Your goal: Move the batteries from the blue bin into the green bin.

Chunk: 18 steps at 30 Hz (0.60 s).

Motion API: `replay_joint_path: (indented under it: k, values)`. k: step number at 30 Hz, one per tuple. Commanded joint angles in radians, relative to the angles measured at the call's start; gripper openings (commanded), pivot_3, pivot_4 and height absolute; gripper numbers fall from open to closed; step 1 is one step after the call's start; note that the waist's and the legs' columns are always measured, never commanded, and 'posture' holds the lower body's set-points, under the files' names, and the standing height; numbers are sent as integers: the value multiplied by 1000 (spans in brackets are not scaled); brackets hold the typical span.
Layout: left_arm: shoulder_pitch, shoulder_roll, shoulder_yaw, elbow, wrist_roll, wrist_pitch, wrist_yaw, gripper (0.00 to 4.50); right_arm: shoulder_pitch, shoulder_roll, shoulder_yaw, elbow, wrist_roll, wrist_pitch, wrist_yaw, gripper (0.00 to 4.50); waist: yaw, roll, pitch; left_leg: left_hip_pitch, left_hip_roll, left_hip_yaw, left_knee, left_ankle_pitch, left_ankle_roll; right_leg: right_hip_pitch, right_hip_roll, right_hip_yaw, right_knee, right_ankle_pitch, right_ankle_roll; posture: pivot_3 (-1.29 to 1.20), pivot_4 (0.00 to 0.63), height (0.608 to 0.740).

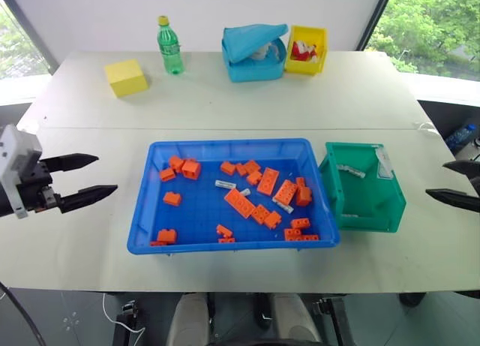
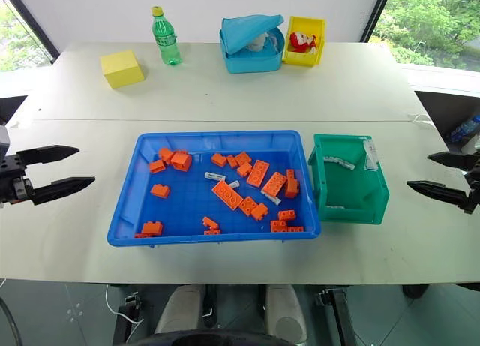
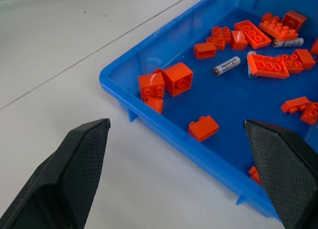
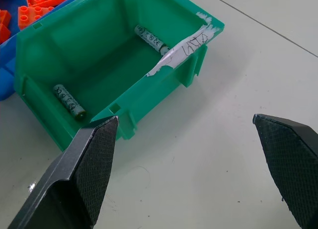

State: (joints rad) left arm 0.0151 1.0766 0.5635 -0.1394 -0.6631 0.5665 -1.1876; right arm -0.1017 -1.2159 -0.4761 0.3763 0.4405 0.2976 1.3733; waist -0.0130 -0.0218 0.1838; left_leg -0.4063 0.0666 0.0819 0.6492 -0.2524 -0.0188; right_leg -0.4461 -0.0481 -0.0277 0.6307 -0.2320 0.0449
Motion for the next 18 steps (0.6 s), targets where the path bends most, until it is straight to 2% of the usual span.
replay_joint_path:
  k: [1,18]
  values:
    - [4,-3,1,-33,9,-18,-4,4500,-6,-6,-23,-29,6,-5,2,4460,0,0,0,0,0,0,0,0,0,0,0,0,0,0,0,0,150,736]
    - [-48,3,-28,-1,15,-9,-31,4500,-17,-6,-29,-37,-6,-9,-46,4460,-1,0,0,0,0,0,1,0,0,0,1,0,1,0,0,0,150,736]
